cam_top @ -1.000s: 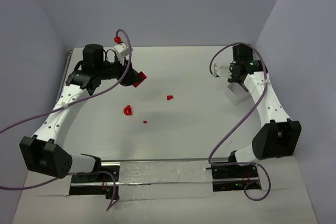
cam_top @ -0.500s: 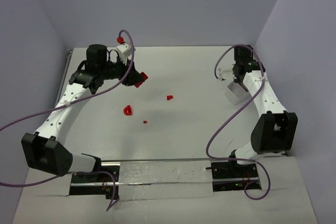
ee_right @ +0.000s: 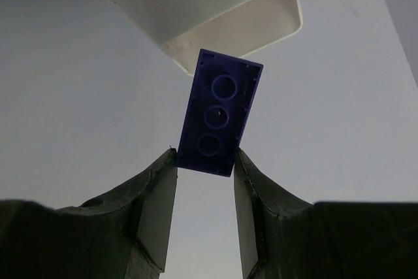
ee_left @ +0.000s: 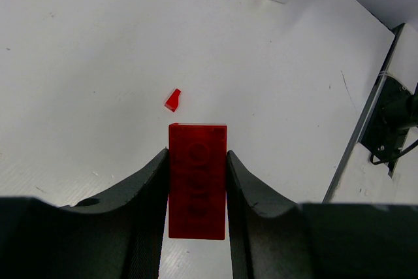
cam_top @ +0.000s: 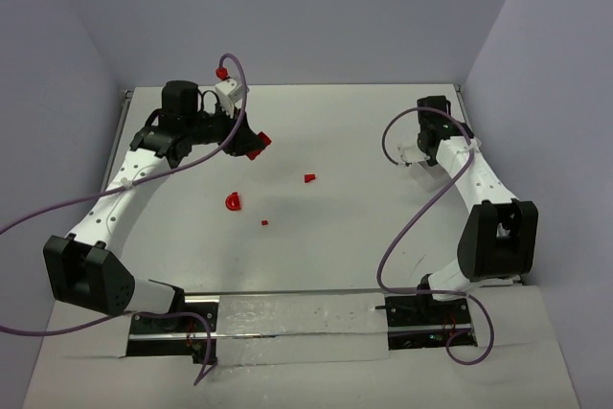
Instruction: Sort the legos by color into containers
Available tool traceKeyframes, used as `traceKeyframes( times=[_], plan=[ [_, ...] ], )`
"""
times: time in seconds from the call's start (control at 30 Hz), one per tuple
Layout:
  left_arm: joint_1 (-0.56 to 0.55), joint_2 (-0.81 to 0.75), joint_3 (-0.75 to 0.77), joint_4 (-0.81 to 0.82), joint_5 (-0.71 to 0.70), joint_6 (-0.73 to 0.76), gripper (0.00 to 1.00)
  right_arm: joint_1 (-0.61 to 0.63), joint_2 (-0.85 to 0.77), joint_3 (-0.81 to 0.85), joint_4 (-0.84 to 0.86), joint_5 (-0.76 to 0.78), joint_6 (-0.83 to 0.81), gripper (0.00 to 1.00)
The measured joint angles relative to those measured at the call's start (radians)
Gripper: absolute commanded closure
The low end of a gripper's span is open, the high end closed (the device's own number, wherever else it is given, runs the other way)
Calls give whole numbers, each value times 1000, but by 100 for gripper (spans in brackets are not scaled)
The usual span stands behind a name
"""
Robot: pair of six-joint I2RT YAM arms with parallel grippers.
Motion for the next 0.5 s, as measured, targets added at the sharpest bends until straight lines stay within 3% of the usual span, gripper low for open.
traceKeyframes(
  times=[0.5],
  plan=[
    [0,0,0,2,0,-2,100,31,101,-17,56,59,11,95]
  ],
)
